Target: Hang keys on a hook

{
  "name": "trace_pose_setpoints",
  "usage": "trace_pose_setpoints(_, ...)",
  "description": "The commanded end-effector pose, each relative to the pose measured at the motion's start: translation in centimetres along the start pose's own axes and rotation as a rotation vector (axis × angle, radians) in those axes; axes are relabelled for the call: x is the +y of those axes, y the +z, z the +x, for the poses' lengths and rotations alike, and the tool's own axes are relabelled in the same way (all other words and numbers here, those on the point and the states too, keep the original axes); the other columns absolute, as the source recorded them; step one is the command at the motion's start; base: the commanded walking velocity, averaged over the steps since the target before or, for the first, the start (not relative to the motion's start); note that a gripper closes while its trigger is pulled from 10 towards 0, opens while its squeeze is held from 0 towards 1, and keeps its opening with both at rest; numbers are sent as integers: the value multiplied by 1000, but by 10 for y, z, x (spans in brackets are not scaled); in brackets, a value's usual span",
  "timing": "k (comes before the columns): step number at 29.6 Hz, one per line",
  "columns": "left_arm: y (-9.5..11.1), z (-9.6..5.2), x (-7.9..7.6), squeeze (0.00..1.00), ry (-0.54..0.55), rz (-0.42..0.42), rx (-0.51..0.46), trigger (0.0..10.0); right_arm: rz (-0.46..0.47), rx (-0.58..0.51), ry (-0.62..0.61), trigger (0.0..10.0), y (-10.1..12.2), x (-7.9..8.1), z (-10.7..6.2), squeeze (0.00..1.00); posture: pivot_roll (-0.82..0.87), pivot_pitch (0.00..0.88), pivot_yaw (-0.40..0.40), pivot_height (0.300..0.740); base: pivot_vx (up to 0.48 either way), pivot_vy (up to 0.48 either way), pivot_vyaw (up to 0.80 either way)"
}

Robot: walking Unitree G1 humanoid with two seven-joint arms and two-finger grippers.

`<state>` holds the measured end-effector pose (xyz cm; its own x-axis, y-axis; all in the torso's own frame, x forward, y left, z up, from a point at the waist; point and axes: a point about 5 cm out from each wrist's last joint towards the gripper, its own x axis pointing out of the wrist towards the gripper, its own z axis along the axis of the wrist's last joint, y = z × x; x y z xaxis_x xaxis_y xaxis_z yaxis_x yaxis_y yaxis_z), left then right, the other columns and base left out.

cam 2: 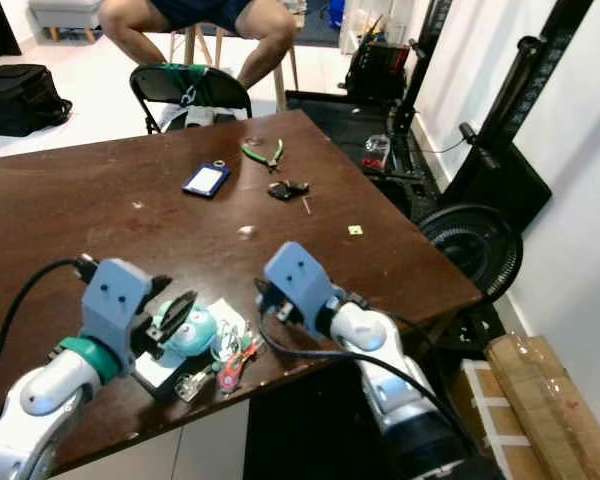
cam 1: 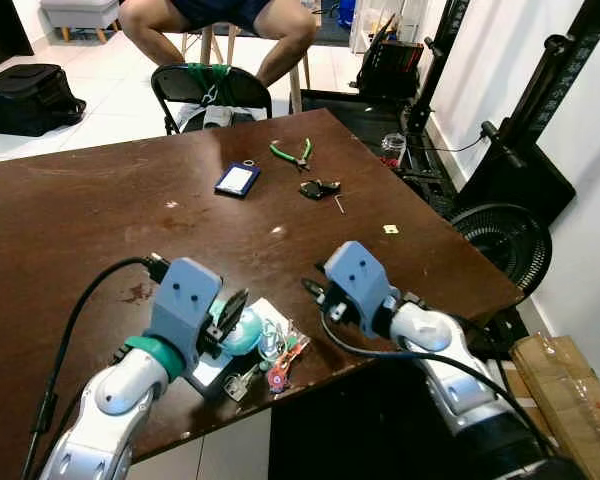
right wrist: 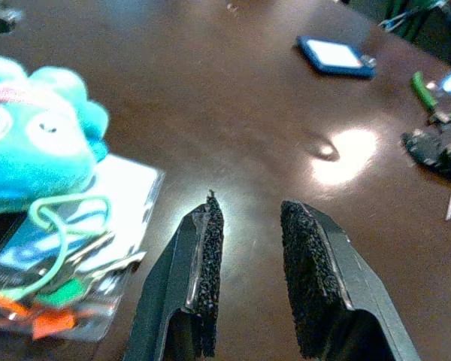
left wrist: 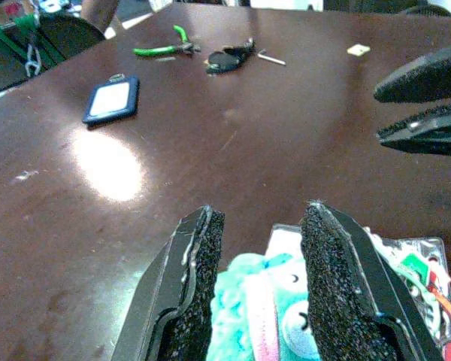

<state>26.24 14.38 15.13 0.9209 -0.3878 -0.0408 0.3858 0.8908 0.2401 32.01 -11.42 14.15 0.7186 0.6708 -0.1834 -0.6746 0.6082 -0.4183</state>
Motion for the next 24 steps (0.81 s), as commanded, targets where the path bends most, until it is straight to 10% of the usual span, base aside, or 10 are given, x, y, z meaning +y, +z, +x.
trace_pose_setpoints(1,-7,-4,2,0,4,5,41,10000,23,27,78,10000,-9,9,-5,0,-53,38,47,740,0,0,0)
trace_pose_setpoints(24,-2,-9,3,0,45,-11,42,10000,111,-12,458,10000,-12,39,1,0,-13,47,45,740,0,0,0)
